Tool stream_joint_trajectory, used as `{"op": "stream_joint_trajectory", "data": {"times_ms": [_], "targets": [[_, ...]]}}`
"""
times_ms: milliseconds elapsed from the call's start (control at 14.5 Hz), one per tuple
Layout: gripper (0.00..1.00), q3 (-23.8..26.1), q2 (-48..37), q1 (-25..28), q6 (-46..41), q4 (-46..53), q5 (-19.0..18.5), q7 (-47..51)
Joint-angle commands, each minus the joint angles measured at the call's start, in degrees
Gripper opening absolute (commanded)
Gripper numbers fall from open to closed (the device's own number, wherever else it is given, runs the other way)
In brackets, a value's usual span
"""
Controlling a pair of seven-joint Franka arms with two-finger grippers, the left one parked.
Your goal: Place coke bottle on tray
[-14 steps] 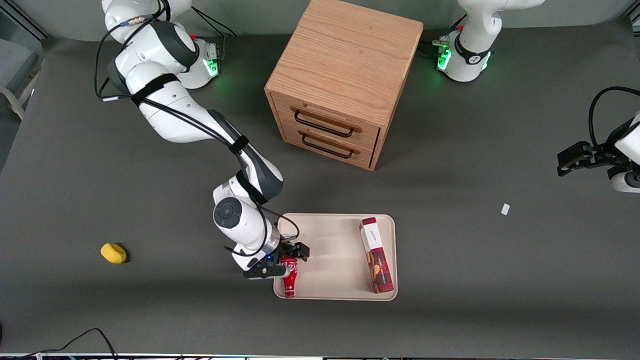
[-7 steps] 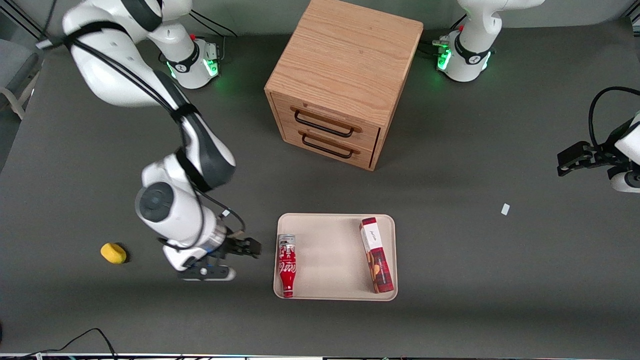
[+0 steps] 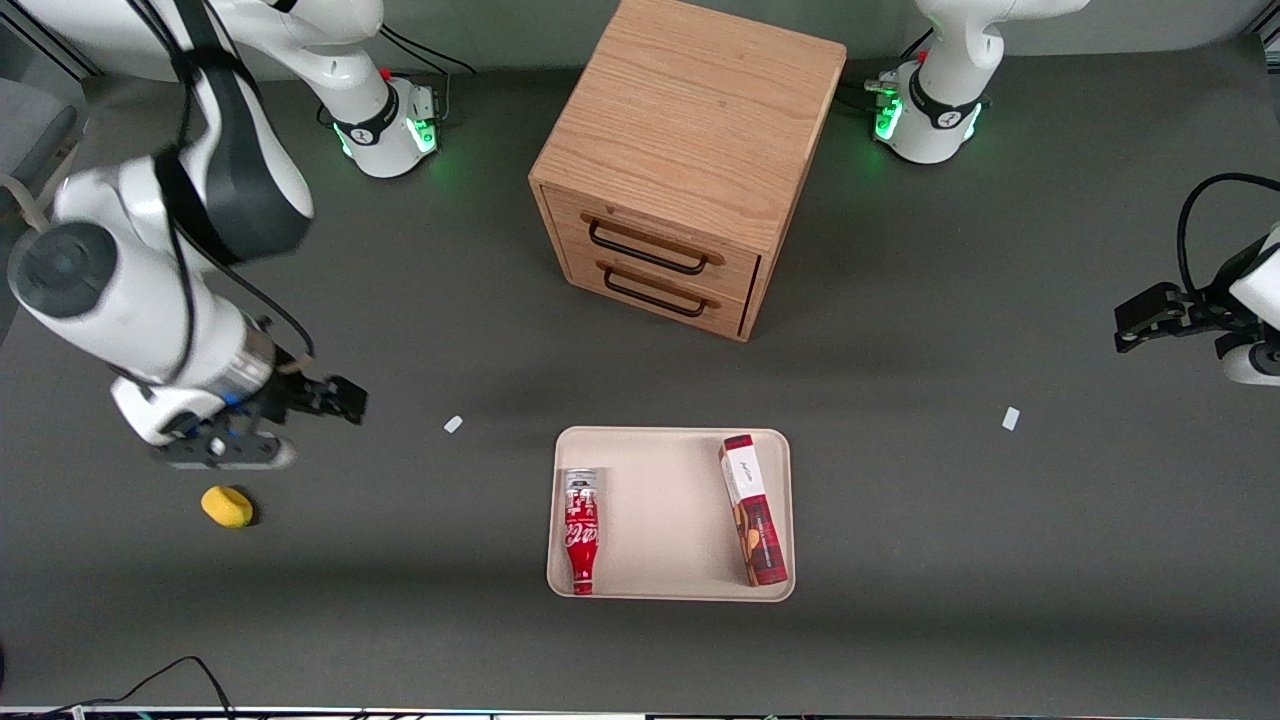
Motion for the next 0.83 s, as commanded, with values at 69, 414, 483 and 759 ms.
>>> {"op": "stream_joint_trajectory", "data": {"times_ms": [69,414,483,759], "targets": [[1.00,-2.1,-15.1,-3.5,0.0,-13.3,5.7,-6.5],[1.00,-7.0,-20.3,-3.5,-4.0,-13.7,7.7,-11.7],[1.00,-7.0,-20.3,-3.5,-3.9,-13.6,8.8,-11.7],[1.00,-7.4,-19.2,-3.2,-3.5,-11.9,10.2,-11.1]]}}
